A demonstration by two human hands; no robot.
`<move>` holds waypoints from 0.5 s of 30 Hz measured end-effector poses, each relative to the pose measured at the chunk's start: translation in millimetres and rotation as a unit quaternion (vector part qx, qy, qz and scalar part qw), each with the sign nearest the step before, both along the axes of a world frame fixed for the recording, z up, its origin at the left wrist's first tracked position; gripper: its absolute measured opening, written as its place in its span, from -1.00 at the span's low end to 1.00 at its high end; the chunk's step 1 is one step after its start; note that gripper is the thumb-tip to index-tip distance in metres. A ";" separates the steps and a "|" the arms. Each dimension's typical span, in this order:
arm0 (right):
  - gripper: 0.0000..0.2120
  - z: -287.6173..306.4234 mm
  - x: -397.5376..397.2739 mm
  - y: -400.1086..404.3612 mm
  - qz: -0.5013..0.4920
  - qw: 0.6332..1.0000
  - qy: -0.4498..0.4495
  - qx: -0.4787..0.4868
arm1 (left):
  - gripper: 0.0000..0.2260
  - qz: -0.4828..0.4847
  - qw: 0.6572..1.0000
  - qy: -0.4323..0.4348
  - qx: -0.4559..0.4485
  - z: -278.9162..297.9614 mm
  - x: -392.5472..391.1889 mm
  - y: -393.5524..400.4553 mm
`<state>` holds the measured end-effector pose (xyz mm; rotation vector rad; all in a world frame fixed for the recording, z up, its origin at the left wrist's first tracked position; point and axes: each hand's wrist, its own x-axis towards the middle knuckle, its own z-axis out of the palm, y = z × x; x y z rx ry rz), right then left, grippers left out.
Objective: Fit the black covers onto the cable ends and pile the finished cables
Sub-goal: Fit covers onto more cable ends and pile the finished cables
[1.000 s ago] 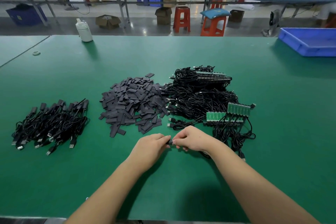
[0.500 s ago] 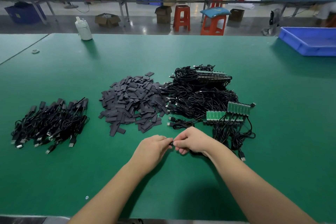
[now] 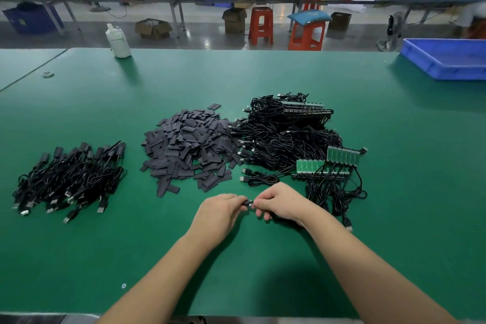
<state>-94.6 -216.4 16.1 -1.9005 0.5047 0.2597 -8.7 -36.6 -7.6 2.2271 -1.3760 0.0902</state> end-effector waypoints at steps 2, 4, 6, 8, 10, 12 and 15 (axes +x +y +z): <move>-0.79 0.3 -0.6 0.3 0.003 1.000 0.002 -0.004 | -0.81 -0.005 1.000 -0.001 0.011 0.0 -2.0 -2.0; -0.77 0.6 -1.5 1.2 0.003 1.000 0.001 -0.009 | -0.80 -0.007 1.000 -0.004 0.026 -0.3 -2.8 -4.5; -0.77 0.3 -2.3 1.7 -0.004 1.000 0.002 -0.006 | -0.79 -0.003 0.999 -0.002 0.046 -0.7 -3.4 -6.7; -0.76 0.4 -3.2 2.7 -0.008 1.000 0.005 0.000 | -0.79 0.000 0.998 -0.002 0.065 -1.2 -3.2 -8.4; -0.75 -0.6 -3.4 4.2 -0.010 1.000 0.007 -0.001 | -0.80 0.005 0.996 -0.005 0.085 -2.2 -2.9 -9.9; -0.74 -1.6 -3.4 6.0 -0.006 1.000 0.010 -0.017 | -0.80 0.007 0.993 -0.018 0.116 -3.6 -3.0 -10.7; -0.71 -2.8 -3.5 8.1 0.008 0.998 0.022 -0.054 | -0.80 0.019 0.990 -0.037 0.137 -6.3 -2.3 -10.5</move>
